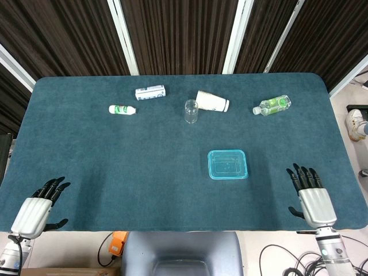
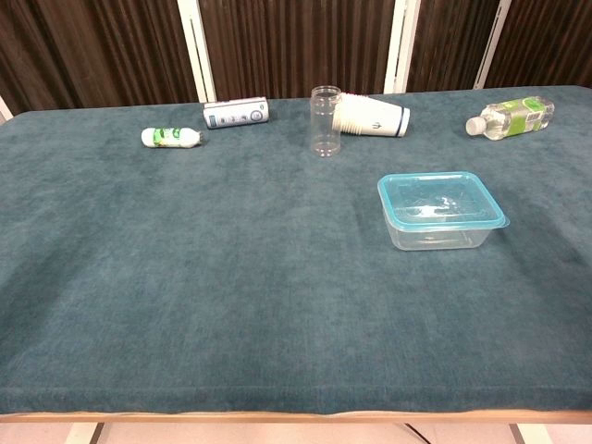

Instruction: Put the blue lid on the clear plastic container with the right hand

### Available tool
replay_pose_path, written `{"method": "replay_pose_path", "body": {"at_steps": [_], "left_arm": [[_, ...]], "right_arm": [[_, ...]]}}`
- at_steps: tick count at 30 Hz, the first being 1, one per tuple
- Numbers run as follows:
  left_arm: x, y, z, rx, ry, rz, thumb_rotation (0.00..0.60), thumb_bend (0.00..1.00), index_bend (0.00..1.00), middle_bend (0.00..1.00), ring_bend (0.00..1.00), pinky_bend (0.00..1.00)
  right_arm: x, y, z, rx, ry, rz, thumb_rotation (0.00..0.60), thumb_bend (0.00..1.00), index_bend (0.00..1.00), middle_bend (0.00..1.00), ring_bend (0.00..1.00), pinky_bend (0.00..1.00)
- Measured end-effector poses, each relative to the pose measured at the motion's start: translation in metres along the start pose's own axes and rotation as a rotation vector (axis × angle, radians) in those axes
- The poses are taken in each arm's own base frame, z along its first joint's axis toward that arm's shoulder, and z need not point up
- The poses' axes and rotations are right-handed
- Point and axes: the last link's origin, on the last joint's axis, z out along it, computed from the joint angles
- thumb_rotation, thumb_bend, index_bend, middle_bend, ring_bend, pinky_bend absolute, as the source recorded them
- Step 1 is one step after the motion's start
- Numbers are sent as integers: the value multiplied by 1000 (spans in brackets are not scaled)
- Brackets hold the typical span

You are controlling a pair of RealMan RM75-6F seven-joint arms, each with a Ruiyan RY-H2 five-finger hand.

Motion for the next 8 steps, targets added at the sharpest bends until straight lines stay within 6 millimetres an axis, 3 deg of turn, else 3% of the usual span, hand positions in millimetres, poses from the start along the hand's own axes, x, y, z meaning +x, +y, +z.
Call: {"method": "replay_pose_path", "body": {"at_steps": [8], "left_arm": [[0, -1, 1, 8, 4, 0, 600, 479, 172, 82, 94, 301]], "right_arm": [[2, 3, -4, 4, -3, 9, 600, 239, 0, 0, 0, 4]]}}
